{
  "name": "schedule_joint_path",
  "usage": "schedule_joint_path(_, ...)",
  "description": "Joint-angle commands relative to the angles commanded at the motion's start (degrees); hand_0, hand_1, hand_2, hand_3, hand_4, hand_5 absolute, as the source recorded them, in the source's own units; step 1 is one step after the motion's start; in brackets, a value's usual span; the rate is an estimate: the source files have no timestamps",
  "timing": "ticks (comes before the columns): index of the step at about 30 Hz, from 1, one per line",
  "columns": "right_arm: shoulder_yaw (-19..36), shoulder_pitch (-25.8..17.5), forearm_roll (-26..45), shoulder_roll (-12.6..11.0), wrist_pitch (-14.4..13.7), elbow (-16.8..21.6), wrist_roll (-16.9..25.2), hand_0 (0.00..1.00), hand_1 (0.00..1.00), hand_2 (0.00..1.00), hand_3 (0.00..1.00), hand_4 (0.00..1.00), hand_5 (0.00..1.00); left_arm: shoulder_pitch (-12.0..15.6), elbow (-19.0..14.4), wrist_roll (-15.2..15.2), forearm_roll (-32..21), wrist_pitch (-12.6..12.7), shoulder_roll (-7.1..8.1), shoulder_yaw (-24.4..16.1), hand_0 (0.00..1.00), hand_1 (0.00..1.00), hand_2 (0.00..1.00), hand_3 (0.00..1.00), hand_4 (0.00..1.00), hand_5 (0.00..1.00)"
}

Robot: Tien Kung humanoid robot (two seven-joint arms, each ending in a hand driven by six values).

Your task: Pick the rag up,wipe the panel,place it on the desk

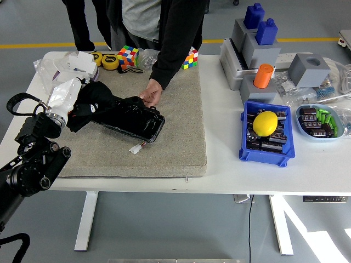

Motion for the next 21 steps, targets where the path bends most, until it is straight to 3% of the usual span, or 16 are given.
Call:
schedule_joint_path(8, 0.2, 0.0, 0.0, 0.0, 0.0, 0.0, 0.0, 0.589, 0.564, 0.479, 0.520, 0.910, 0.362, -0.6, 1.6, 0.1, 1.2, 0.2, 0.09, -2.4, 0.184, 0.166, 0.294, 0.547, 0.715, 0.002)
schedule_joint_path(15, 0.2, 0.0, 0.0, 0.1, 0.0, 0.2, 0.0, 0.588, 0.564, 0.479, 0.520, 0.910, 0.361, 0.4, -0.3, 0.3, -0.2, -0.3, 0.11, 0.0, 0.184, 0.166, 0.295, 0.547, 0.715, 0.002)
schedule_joint_path(21, 0.2, 0.0, 0.0, 0.1, 0.0, 0.2, 0.0, 0.588, 0.564, 0.479, 0.520, 0.909, 0.360, 1.0, -3.8, 0.4, -1.7, -0.3, 0.10, 3.6, 0.184, 0.169, 0.296, 0.547, 0.715, 0.002)
